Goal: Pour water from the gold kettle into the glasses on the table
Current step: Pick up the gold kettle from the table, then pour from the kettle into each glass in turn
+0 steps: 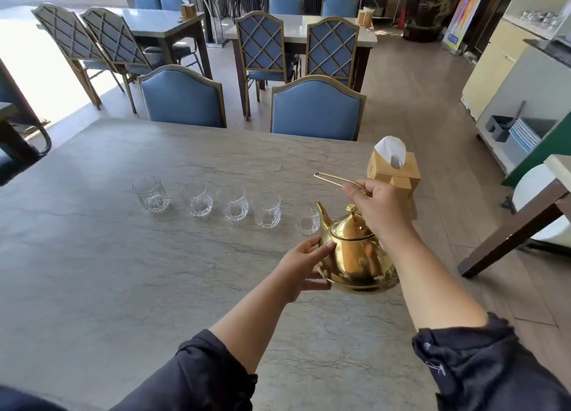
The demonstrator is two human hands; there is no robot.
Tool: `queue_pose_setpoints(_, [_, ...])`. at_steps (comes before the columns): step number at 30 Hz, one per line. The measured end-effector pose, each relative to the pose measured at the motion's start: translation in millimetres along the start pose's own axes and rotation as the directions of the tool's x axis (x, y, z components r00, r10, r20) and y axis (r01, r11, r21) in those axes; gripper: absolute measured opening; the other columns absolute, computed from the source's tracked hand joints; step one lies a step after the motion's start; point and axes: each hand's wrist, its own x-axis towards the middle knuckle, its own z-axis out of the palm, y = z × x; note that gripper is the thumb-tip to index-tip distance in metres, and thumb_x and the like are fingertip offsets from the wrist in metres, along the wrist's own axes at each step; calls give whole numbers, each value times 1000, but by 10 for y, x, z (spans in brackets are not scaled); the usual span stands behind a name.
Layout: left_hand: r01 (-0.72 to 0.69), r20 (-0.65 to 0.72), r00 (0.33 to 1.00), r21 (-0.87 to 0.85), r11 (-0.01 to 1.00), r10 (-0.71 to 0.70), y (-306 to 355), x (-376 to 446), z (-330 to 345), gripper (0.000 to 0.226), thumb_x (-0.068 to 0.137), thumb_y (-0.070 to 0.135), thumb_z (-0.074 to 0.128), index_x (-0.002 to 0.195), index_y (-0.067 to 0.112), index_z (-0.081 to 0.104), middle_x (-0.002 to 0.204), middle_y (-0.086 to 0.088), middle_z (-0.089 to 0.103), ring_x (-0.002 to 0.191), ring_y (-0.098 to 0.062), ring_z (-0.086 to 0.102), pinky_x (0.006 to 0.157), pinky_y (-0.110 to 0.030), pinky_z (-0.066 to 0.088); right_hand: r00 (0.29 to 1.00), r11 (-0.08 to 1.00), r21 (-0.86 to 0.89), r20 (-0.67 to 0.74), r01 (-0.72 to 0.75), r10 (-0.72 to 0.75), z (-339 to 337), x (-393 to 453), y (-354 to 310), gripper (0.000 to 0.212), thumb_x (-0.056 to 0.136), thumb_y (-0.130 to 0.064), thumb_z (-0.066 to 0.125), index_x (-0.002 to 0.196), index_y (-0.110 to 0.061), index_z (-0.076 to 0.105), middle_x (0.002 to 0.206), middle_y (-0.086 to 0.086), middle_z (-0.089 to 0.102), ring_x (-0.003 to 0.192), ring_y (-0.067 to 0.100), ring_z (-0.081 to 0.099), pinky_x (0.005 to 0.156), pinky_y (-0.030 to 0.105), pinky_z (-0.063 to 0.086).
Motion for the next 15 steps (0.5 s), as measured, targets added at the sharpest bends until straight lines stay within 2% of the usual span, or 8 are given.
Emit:
queue_pose_setpoints(3, [12,14,1000,-2,1000,-12,2,-4,-21,68,84,41,74,144,23,49,127,-9,65,104,-41,69,81,-50,61,1000,995,-93,4,21,-21,45,44,-86,29,91,-40,62,103,-16,74,74,0,70,68,16,60,66,31,50])
queue_pose_setpoints(6, [18,21,1000,-4,1000,-18,15,-14,-44,60,88,40,70,142,22,52,118,-6,65,96,-38,71,84,-50,60,999,981,-189,27,32,-28,88,87,-159,29,92,-40,60,96,-14,74,67,2,63,59,16,52,56,26,40])
queue_pose_setpoints(9, [15,15,1000,-8,1000,-14,28,-15,-59,55,89,40,69,139,21,54,113,-6,64,94,-38,70,86,-51,59,999,973,-225,43,43,-34,124,127,-204,30,93,-40,59,103,-16,73,86,5,73,78,24,64,67,33,49])
queue_pose_setpoints(12, [15,14,1000,-13,1000,-15,40,-18,-70,55,89,41,69,138,21,56,116,-6,63,92,-38,70,85,-51,59,997,960,-271,44,72,-63,151,153,-225,38,93,-41,59,125,-22,66,107,2,73,92,21,65,69,27,45])
queue_pose_setpoints(15, [18,21,1000,-14,1000,-17,56,-11,-87,55,88,43,69,138,21,56,122,-9,62,90,-37,70,81,-48,61,995,949,-301,47,98,-88,168,178,-228,39,94,-40,58,131,-26,62,117,4,70,102,25,65,72,25,43])
